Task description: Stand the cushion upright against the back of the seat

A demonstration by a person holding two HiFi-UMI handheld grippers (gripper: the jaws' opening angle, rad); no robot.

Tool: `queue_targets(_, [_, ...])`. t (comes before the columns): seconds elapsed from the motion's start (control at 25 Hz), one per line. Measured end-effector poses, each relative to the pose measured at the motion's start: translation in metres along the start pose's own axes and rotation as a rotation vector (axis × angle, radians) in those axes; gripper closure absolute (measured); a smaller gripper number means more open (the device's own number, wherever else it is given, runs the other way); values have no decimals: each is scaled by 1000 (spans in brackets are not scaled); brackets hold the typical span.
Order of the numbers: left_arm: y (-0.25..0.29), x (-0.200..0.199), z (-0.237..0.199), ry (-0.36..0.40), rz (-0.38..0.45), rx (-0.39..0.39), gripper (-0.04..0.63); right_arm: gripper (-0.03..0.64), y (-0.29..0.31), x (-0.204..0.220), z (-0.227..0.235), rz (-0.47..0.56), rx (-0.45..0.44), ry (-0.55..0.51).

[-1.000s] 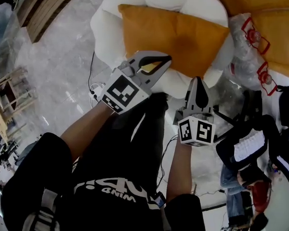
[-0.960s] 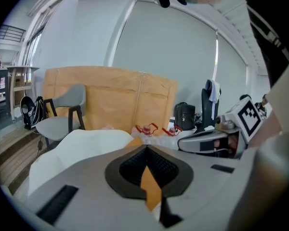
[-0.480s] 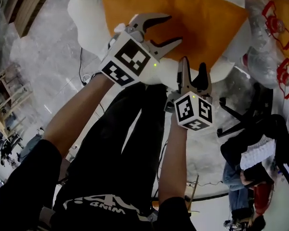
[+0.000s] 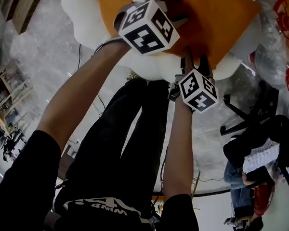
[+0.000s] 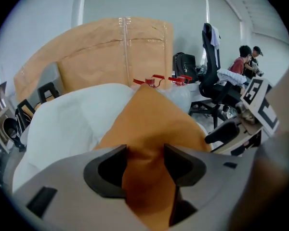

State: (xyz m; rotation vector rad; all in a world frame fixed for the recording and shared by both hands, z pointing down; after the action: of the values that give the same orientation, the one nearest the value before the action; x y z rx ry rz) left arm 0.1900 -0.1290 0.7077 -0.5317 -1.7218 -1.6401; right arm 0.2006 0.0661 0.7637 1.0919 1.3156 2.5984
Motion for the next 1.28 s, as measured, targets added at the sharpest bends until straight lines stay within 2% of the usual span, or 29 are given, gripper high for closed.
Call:
queue_targets(0.44, [18, 6, -1, -14, -31, -8, 368, 325, 23, -1, 8, -44, 44, -32])
queue_targets(0.52, [20, 7, 0, -27, -43, -6, 401, 377, 23, 0, 13, -47, 52, -27])
queue_targets(0.64, [23, 7, 1, -66, -69, 6, 471, 518, 22, 1, 21, -43, 51, -23])
queue_targets(0.76, [20, 6, 3, -120, -70, 23, 540, 580, 20, 1, 20, -38, 45, -57])
queue_targets(0.92, [9, 6, 1, -172, -37, 31, 575, 594, 15, 0, 15, -20, 23, -48])
queue_targets(1.28, [-18, -1, 9, -246, 4, 69, 580, 594, -10, 1, 13, 35, -15, -27])
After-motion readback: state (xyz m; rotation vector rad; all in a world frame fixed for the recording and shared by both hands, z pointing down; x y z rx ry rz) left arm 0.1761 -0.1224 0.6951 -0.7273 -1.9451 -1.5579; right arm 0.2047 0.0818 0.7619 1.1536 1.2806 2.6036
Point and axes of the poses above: the fingertips, and each gripper's own axes: y forward along the fingers, z to its right, x out of its underside, the point moved 8 cm from there along -y, backward along the fingers, and after that the axes turned 7 degrees about z, right-handed, at the moved point
